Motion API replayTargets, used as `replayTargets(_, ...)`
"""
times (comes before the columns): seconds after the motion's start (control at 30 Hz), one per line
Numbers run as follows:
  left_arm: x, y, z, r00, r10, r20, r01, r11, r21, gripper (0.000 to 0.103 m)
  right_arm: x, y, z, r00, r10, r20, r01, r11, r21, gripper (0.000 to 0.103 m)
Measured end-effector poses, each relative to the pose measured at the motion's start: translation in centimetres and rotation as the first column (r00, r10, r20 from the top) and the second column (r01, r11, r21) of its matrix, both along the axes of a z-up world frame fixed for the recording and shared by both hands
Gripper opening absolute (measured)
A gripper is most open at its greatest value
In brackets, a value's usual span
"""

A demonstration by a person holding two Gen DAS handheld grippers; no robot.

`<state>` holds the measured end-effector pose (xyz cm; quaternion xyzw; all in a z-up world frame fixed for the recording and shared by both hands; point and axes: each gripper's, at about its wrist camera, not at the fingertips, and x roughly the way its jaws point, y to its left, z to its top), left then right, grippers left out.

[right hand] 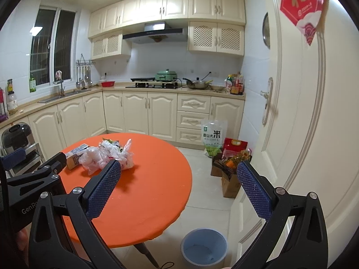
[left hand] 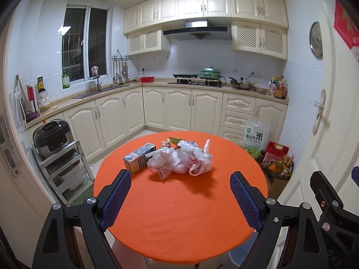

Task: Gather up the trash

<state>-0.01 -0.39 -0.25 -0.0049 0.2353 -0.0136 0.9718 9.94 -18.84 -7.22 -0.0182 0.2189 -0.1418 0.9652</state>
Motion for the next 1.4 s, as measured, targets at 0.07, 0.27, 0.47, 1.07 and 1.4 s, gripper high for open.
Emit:
replayTargets(0.07, -0.1, 0.0, 0.1, 1.000, 0.000, 0.003, 0.000, 1.000, -0.002, 0.087, 0.0, 0.1, 0.1, 1.000, -0.004, 0.001, 0.004, 1.000, -0.010, 0.103)
replayTargets(0.27, -0.6, 0.1, 0.4, 1.000, -0.004, 0.011, 0.004, 1.000, -0.001, 0.087, -0.2, 0.3, 0.3, 1.000, 0.004, 0.008, -0.003, 1.000, -0.011, 0.103)
replayTargets(0.47, -1.1, 0.0, 0.5, 1.000, -0.009, 0.018, 0.009, 1.000, 0.000, 0.087, -0.5, 0.3, 0.4, 1.000, -0.005, 0.019, 0.005, 1.000, -0.015, 0.103)
replayTargets(1.07, -2.0, -0.4, 1.2, 1.000, -0.009, 0.029, 0.009, 1.000, 0.006, 0.087, -1.3, -0.1, 0.8, 0.999, -0.010, 0.043, 0.010, 1.000, -0.009, 0.103)
replayTargets(1.4, -2.3, -0.6, 1.4, 1.000, -0.012, 0.029, 0.012, 1.000, 0.006, 0.087, -1.6, -0.2, 0.8, 0.999, -0.020, 0.043, 0.020, 1.000, 0.000, 0.103)
